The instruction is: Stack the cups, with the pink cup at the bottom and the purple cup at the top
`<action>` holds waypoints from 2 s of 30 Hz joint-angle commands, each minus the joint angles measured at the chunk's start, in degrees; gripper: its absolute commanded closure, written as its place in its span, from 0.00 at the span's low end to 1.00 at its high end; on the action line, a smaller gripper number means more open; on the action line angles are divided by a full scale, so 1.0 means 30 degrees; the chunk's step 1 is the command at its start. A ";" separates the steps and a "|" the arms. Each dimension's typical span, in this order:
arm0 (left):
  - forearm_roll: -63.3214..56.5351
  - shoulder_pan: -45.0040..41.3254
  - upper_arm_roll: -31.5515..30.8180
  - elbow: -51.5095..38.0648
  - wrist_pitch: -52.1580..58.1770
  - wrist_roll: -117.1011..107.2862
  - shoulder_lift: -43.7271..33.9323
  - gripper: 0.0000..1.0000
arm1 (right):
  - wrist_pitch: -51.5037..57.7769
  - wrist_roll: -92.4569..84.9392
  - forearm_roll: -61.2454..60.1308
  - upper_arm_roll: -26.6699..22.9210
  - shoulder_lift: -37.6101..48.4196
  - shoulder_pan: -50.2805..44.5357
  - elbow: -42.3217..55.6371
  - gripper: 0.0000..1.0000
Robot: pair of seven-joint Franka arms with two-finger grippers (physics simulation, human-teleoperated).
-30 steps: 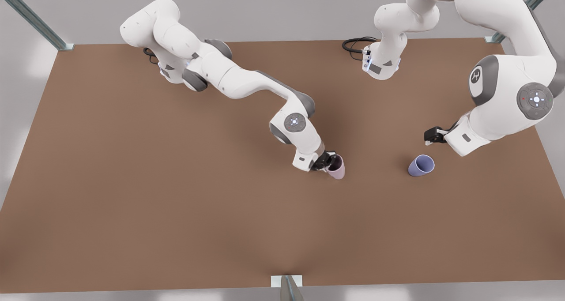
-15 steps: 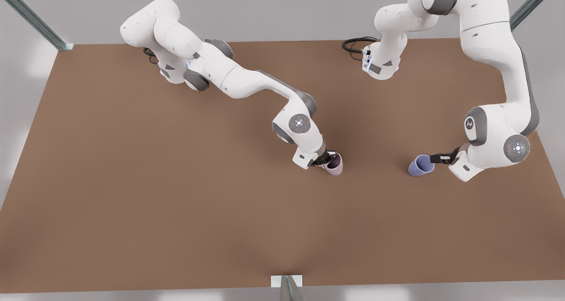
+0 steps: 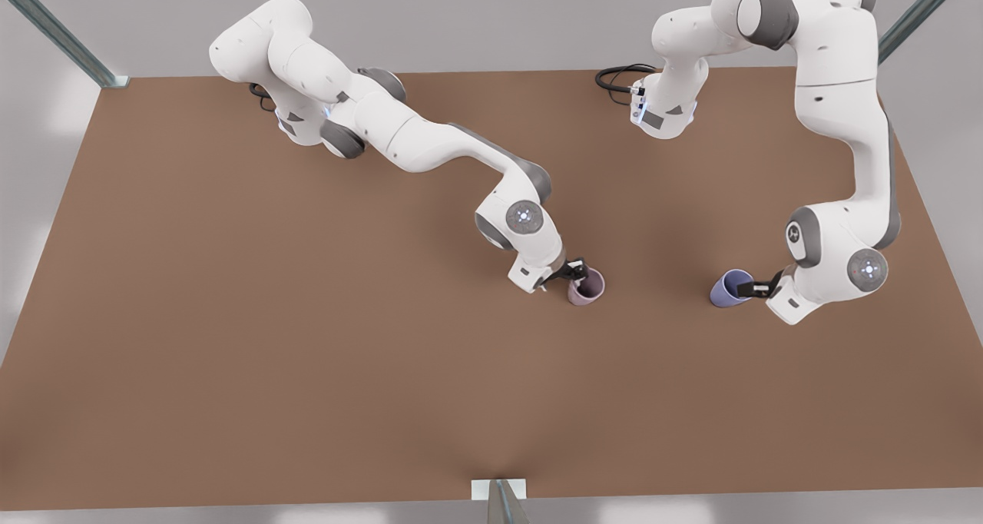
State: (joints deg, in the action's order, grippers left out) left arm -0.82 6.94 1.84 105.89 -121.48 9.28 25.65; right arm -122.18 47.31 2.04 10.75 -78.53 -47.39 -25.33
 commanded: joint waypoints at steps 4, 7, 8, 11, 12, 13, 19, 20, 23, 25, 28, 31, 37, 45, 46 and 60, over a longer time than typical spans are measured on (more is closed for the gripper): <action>-0.0020 0.0060 0.0001 -0.0021 -0.1080 0.0479 0.0473 0.00 | -0.1753 0.0900 0.0023 0.0020 -0.0016 -0.0199 0.0007 0.09; -0.0049 0.0060 0.0001 0.0037 -0.0905 0.0479 0.0561 0.00 | -0.1812 0.0900 0.0052 -0.0010 -0.0016 -0.0228 -0.0140 0.08; -0.0020 0.0060 0.0001 0.0066 -0.0875 0.0479 0.0590 0.00 | -0.1812 0.0900 0.0052 -0.0010 -0.0016 -0.0228 -0.0140 0.08; -0.0020 0.0060 0.0001 0.0125 -0.0758 0.0479 0.0474 0.00 | -0.1812 0.0929 0.0082 -0.0039 -0.0045 -0.0258 -0.0140 0.07; -0.0049 0.0060 0.0001 0.0125 -0.0670 0.0479 0.0386 0.00 | -0.1812 0.0929 0.0082 -0.0039 -0.0045 -0.0258 -0.0169 0.07; -0.0020 0.0060 0.0001 0.0125 -0.0524 0.0479 0.0210 0.00 | -0.1812 0.0929 0.0082 -0.0068 -0.0016 -0.0258 -0.0198 0.06; -0.0020 0.0060 0.0001 0.0125 -0.0026 0.0479 0.0005 0.00 | 0.3251 -0.0623 -0.0065 -0.0098 0.1915 0.0357 -0.0052 0.00; -0.0020 0.0060 0.0001 0.0125 0.0033 0.0479 0.0034 0.00 | 0.4218 -0.0682 -0.0036 -0.0156 0.2413 0.0649 -0.0052 0.00; -0.0049 0.0060 0.0001 0.0388 0.0033 0.0480 0.0210 0.00 | 0.4868 -0.1444 -0.0035 -0.1064 1.0847 0.5012 -0.8775 0.00; -0.0049 0.0060 0.0001 0.0564 -0.0259 0.0479 0.0503 0.00 | 0.3930 -0.2611 -0.0065 -0.0830 1.6913 0.9231 -1.5866 0.00; -0.0020 0.0060 0.0001 0.0564 -0.0084 0.0186 0.0474 0.66 | 0.6651 -1.0464 -0.0123 -0.2028 2.1020 1.2867 -1.9389 0.00; -0.0020 0.0060 0.0001 0.0535 -0.0260 0.0186 0.0503 0.79 | 0.9467 -1.6762 -0.0620 -0.4373 2.0053 1.3512 -1.8275 0.00; -0.0050 0.0001 -0.0613 0.0096 -0.0173 -0.0252 0.0328 0.79 | 0.7711 -3.3757 -0.1149 -0.7042 2.0635 1.2897 -1.9881 0.00; 0.0449 -0.4744 -0.1142 -0.3506 0.5773 -0.7457 -0.2867 0.79 | 0.6566 -2.3397 0.1224 -0.3789 2.3803 1.4918 -2.3579 0.00; 0.0478 -0.5417 -0.1172 -0.4531 0.6682 -0.8426 -0.2691 0.79 | 0.7650 -1.9935 0.1108 -0.3760 2.3598 1.5064 -2.2759 0.00; 0.1767 -1.0018 -0.1172 -0.6233 0.5660 -1.2909 -0.0611 0.79 | 0.9057 -1.3456 0.0082 -0.1562 2.3773 1.7145 -2.1497 0.00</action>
State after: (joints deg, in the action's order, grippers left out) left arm 3.44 -22.77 -1.76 87.25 -103.61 -13.88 23.43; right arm -95.38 0.16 2.41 6.05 -7.25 3.96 -89.87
